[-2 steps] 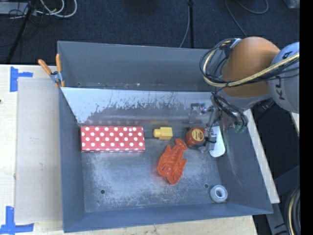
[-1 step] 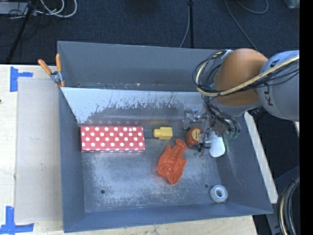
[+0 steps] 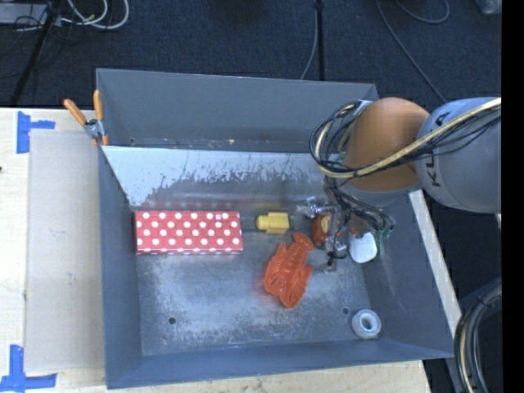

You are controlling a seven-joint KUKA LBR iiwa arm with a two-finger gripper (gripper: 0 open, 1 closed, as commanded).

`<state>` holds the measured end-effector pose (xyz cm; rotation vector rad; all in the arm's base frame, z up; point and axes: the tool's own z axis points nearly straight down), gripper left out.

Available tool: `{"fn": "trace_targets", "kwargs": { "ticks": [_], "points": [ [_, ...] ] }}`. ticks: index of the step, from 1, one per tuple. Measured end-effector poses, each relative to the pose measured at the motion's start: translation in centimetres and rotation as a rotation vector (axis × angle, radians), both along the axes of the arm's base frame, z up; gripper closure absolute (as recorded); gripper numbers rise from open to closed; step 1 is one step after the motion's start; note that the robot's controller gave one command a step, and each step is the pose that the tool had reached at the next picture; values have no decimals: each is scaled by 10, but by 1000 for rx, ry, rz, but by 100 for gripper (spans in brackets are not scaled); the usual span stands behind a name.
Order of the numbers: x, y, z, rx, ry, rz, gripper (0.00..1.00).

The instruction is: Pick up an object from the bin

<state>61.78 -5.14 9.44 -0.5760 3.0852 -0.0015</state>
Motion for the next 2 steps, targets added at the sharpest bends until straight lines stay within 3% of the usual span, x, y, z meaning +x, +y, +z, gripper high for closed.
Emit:
{"fn": "trace_targets", "kwargs": {
  "ticks": [1, 2],
  "points": [
    [2, 7, -21, -1, -17, 96, 0],
    [-5, 23, -22, 1, -2, 241, 100]
  ]
}}
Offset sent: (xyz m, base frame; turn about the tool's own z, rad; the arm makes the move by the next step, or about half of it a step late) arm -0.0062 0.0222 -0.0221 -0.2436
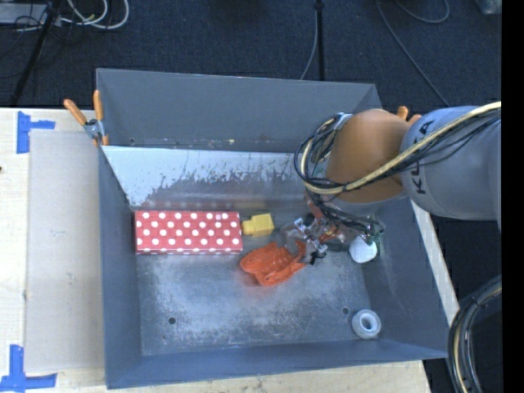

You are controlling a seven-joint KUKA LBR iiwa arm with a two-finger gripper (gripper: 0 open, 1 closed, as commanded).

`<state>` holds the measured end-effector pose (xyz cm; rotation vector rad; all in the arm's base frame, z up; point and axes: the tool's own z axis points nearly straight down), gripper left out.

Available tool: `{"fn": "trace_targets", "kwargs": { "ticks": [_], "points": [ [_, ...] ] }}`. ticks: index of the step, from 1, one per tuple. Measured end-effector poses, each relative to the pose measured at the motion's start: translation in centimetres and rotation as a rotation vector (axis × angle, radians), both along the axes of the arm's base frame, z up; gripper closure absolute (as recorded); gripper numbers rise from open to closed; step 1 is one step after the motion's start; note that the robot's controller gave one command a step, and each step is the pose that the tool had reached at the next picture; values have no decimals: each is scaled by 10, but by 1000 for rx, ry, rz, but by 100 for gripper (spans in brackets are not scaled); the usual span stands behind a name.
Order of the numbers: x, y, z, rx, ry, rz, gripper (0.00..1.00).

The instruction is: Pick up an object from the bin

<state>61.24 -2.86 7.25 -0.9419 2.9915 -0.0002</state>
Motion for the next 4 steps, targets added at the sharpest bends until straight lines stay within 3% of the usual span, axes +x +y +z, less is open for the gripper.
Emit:
{"fn": "trace_targets", "kwargs": {
  "ticks": [1, 2, 4],
  "points": [
    [0, 0, 0, 0, 0, 0, 100],
    [10, 5, 91, 1, -1, 25, 100],
    [7, 5, 96, 2, 6, 24, 100]
  ]
}}
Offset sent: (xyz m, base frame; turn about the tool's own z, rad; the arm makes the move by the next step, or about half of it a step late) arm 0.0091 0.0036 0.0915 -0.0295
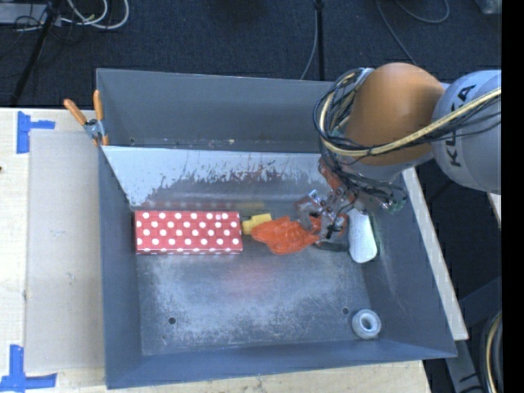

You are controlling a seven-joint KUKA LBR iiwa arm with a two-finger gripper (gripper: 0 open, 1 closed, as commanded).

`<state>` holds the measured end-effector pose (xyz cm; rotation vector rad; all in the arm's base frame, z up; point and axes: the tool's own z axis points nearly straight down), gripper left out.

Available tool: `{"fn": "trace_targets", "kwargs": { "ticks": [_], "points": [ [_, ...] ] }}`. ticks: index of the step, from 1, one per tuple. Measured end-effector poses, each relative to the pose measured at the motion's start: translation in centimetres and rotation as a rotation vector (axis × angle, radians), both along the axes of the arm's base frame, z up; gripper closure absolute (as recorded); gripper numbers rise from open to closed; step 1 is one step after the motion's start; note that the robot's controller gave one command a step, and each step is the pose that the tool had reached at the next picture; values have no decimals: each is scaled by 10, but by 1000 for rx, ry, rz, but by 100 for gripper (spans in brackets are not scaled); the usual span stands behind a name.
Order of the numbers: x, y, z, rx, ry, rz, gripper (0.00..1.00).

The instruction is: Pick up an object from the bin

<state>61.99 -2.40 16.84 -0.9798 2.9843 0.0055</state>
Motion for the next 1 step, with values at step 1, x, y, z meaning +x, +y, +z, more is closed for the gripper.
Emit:
{"fn": "trace_targets", "kwargs": {
  "ticks": [1],
  "points": [
    [-4, 1, 12, 0, 4, 5, 100]
  ]
}}
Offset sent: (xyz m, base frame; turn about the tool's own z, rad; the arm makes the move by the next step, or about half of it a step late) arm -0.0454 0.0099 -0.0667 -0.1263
